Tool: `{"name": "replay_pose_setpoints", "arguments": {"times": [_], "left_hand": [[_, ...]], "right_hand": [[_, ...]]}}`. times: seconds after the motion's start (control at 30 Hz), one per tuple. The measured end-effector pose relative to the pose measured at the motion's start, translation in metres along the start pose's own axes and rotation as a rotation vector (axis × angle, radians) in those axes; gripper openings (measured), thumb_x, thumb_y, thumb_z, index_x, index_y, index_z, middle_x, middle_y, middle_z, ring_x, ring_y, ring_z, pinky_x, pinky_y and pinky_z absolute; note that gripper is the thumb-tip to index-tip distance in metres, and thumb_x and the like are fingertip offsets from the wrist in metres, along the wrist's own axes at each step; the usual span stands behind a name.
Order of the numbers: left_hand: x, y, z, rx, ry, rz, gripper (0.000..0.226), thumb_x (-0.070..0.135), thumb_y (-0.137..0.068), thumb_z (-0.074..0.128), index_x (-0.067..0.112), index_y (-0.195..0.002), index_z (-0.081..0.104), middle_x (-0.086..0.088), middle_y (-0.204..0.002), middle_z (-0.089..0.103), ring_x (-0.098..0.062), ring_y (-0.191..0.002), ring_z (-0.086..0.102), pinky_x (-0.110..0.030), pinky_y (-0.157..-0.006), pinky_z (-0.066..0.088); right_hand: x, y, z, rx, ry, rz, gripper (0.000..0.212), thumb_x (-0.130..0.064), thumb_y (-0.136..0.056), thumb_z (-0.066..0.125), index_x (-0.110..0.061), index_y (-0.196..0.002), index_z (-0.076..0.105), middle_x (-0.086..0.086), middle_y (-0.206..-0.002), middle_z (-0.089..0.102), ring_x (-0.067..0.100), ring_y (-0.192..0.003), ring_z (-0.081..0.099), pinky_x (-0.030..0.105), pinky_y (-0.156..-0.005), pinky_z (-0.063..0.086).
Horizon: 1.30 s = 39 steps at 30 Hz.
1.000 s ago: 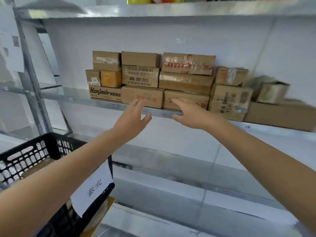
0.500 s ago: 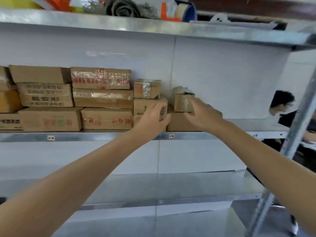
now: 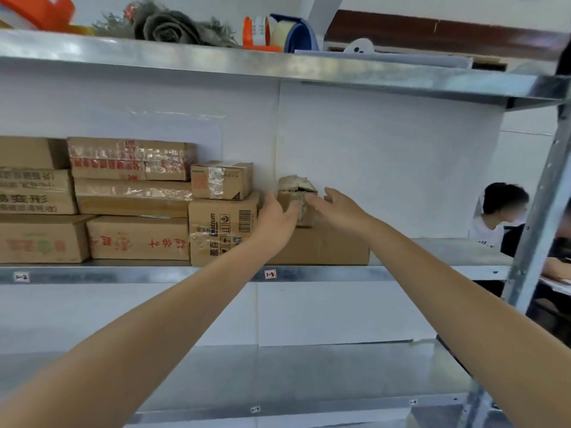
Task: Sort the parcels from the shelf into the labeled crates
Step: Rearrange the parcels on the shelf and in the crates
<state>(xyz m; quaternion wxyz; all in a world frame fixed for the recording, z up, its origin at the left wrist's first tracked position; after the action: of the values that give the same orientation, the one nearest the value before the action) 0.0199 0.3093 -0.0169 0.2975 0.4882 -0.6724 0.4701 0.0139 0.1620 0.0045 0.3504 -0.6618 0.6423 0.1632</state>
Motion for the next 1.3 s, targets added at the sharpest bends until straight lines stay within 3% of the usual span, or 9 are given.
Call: {"name": "replay_pose_setpoints", "arguments": {"times": [0.2, 0.27, 0.37, 0.57, 0.67, 0.77, 0.9, 1.07, 1.3], "left_hand": [[-0.002, -0.015, 0.007, 0.034, 0.151, -0.144, 0.061, 0.050, -0.105, 0.027, 0.012, -0.151, 0.035, -0.007, -0.154, 0.039, -0.026, -0.140, 0.037, -0.032, -0.105, 0.030], [0.002, -0.016, 0.013, 0.038, 0.203, -0.166, 0.058, 0.049, -0.105, 0.028, 0.012, -0.149, 0.038, -0.006, -0.151, 0.042, -0.025, -0.138, 0.039, -0.029, -0.102, 0.030], [0.006, -0.014, 0.021, 0.042, 0.290, -0.124, 0.045, 0.049, -0.103, 0.038, 0.018, -0.134, 0.049, -0.001, -0.131, 0.058, -0.021, -0.122, 0.053, -0.034, -0.110, 0.038], [0.021, 0.000, 0.012, 0.175, 0.415, 0.021, 0.027, 0.053, -0.097, 0.049, 0.028, -0.102, 0.056, 0.003, -0.109, 0.065, -0.015, -0.107, 0.061, -0.041, -0.103, 0.047], [0.032, 0.018, 0.001, 0.231, 0.421, 0.120, 0.024, 0.047, -0.098, 0.051, 0.024, -0.099, 0.057, 0.011, -0.085, 0.057, -0.002, -0.080, 0.056, -0.023, -0.080, 0.047], [0.034, 0.038, -0.009, 0.259, 0.495, 0.201, 0.018, 0.038, -0.097, 0.058, 0.021, -0.102, 0.060, 0.017, -0.077, 0.057, 0.008, -0.066, 0.054, -0.011, -0.062, 0.042], [0.020, 0.065, -0.034, 0.287, 0.547, 0.207, 0.018, 0.027, -0.096, 0.063, 0.014, -0.108, 0.063, 0.009, -0.091, 0.070, -0.004, -0.084, 0.067, -0.025, -0.078, 0.053], [-0.001, 0.094, -0.081, 0.391, 0.499, 0.217, 0.017, 0.015, -0.094, 0.065, 0.010, -0.110, 0.060, 0.007, -0.095, 0.071, -0.004, -0.085, 0.069, -0.018, -0.069, 0.053], [-0.041, 0.158, -0.152, 0.565, 0.293, 0.265, 0.026, 0.005, -0.096, 0.060, 0.005, -0.121, 0.055, 0.008, -0.106, 0.069, -0.001, -0.100, 0.067, -0.014, -0.080, 0.052]], "right_hand": [[0.026, -0.042, 0.011, -0.055, -0.264, 0.069, 0.115, -0.098, -0.063, 0.032, -0.019, -0.145, 0.049, -0.001, -0.148, 0.050, 0.021, -0.134, 0.048, 0.042, -0.115, 0.035], [0.018, -0.027, 0.012, -0.053, -0.313, 0.051, 0.088, -0.082, -0.086, 0.034, -0.018, -0.144, 0.049, -0.001, -0.143, 0.053, 0.018, -0.130, 0.051, 0.033, -0.112, 0.037], [0.017, -0.018, 0.009, 0.076, -0.325, -0.109, 0.052, -0.053, -0.103, 0.035, -0.021, -0.142, 0.045, -0.008, -0.130, 0.056, 0.011, -0.121, 0.053, 0.012, -0.084, 0.039], [0.016, 0.012, -0.009, 0.291, -0.559, -0.231, 0.040, -0.060, -0.100, 0.034, -0.032, -0.124, 0.050, -0.010, -0.114, 0.061, 0.007, -0.103, 0.061, 0.034, -0.096, 0.050], [0.012, 0.026, -0.013, 0.303, -0.638, -0.237, 0.041, -0.072, -0.093, 0.031, -0.035, -0.098, 0.047, -0.001, -0.095, 0.060, 0.019, -0.094, 0.067, 0.057, -0.091, 0.053], [0.002, 0.036, -0.009, 0.269, -0.726, -0.292, 0.034, -0.059, -0.100, 0.035, -0.026, -0.097, 0.043, 0.004, -0.094, 0.053, 0.031, -0.090, 0.064, 0.054, -0.087, 0.055], [-0.011, 0.051, 0.005, 0.203, -0.741, -0.331, 0.020, -0.045, -0.101, 0.049, -0.026, -0.108, 0.048, -0.002, -0.104, 0.061, 0.023, -0.097, 0.065, 0.021, -0.076, 0.054], [-0.042, 0.061, 0.045, 0.056, -0.807, -0.416, 0.018, -0.029, -0.098, 0.060, -0.022, -0.112, 0.050, -0.007, -0.111, 0.061, 0.000, -0.097, 0.060, 0.016, -0.078, 0.050], [-0.098, 0.083, 0.146, -0.242, -1.014, -0.376, 0.032, -0.034, -0.097, 0.060, -0.026, -0.128, 0.060, -0.014, -0.119, 0.068, 0.001, -0.110, 0.063, 0.022, -0.094, 0.051]]}}
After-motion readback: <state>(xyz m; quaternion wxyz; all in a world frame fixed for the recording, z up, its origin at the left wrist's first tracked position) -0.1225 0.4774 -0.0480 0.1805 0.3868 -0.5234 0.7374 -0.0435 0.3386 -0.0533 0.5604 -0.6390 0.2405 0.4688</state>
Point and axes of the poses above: each hand's wrist, its own y-axis away from the middle knuckle, its own z-axis out of the palm, x = y × z, the point moved 4 cm from there along -y, towards the middle knuckle
